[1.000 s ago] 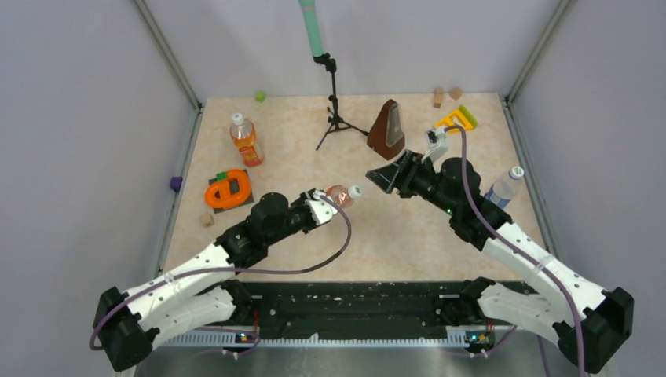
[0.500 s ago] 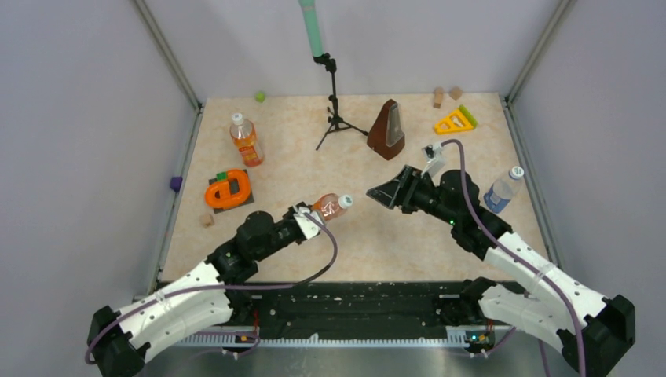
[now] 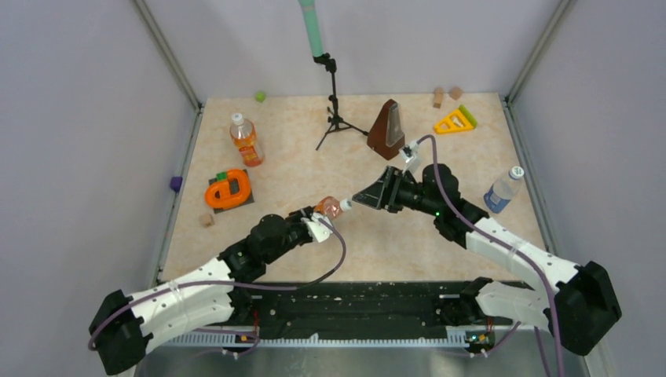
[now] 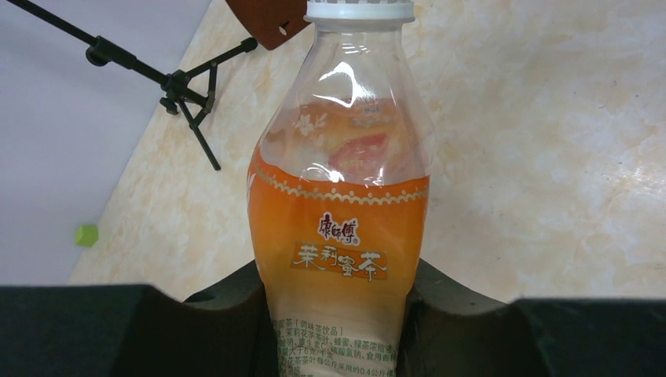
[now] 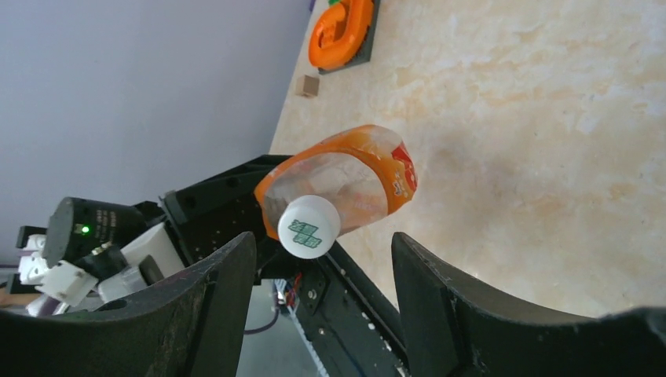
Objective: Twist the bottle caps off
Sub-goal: Unscrew the bottle cap from the plastic bottle.
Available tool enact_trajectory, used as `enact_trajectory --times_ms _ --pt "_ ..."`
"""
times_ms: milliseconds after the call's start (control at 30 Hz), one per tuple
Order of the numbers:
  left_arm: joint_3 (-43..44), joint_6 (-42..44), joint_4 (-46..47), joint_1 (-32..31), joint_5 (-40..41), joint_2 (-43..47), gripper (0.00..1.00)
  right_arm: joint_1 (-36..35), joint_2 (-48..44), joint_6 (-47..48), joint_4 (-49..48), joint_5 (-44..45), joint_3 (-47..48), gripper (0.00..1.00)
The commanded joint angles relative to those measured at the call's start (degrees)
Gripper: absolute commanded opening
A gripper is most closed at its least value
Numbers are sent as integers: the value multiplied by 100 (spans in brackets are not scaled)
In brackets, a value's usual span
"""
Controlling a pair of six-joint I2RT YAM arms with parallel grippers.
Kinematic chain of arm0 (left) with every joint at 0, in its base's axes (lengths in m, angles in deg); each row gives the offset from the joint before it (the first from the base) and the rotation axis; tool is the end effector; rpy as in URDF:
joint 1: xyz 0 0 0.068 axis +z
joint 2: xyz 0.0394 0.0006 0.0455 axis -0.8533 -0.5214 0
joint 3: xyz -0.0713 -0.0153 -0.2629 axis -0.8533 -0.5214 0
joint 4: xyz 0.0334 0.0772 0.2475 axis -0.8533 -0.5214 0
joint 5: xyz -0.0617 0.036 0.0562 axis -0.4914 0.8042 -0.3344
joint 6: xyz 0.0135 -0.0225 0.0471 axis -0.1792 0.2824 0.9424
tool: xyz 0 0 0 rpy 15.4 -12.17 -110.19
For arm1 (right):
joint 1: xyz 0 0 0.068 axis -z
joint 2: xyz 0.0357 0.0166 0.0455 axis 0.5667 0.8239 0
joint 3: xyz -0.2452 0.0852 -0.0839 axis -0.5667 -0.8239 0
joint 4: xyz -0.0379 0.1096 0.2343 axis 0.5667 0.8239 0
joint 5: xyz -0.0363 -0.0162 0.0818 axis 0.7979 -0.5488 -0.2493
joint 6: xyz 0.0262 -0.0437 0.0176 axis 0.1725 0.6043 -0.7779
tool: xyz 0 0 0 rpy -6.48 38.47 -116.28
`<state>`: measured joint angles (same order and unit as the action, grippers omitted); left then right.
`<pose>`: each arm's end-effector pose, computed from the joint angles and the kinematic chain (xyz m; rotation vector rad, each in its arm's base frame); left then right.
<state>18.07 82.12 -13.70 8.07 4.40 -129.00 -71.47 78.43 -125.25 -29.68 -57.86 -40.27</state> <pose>0.1197 -0.1413 0.2260 1.1740 1.4121 -0.1604 0.1857 0.1560 0.2863 -0.0581 2.0300 1.3687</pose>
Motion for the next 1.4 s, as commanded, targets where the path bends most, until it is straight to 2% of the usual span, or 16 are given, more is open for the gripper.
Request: enact_trajectory --times_ms 0,333,500,633,700,767,800,833,933,1033,1167,1200,1233,1367 --pt "79 74 572 -45 158 -136 0 4 306 63 -374 -551 179 63" --pt "65 120 807 -197 100 -261 0 -5 465 -159 -706 -537 4 63" --pt "132 249 866 -197 59 -351 0 -5 609 -145 -714 -587 46 55" --pt "166 331 902 -197 63 -433 0 -5 667 -77 -706 -679 120 53" --pt "197 339 892 -197 75 -486 0 -5 685 -31 -667 -706 180 50" --pt "221 361 888 -197 76 -524 0 -5 743 33 -608 -746 245 37" --pt "229 372 881 -197 88 -537 0 -5 772 55 -595 -794 276 34" --pt "236 381 875 -197 104 -536 0 -5 806 72 -584 -845 303 35" --pt "243 402 868 -197 156 -524 0 -5 887 100 -581 -959 363 50" --pt "250 431 824 -199 192 -504 0 -5 947 131 -528 -982 388 52" --pt "256 440 780 -197 228 -467 0 -5 946 158 -542 -1032 391 37" --pt "249 436 763 -197 233 -454 0 -5 921 163 -536 -1005 383 23" --pt "243 438 762 -197 234 -445 0 -5 898 169 -522 -981 377 16" --pt "226 390 766 -201 227 -420 0 -5 802 239 -540 -941 315 13"
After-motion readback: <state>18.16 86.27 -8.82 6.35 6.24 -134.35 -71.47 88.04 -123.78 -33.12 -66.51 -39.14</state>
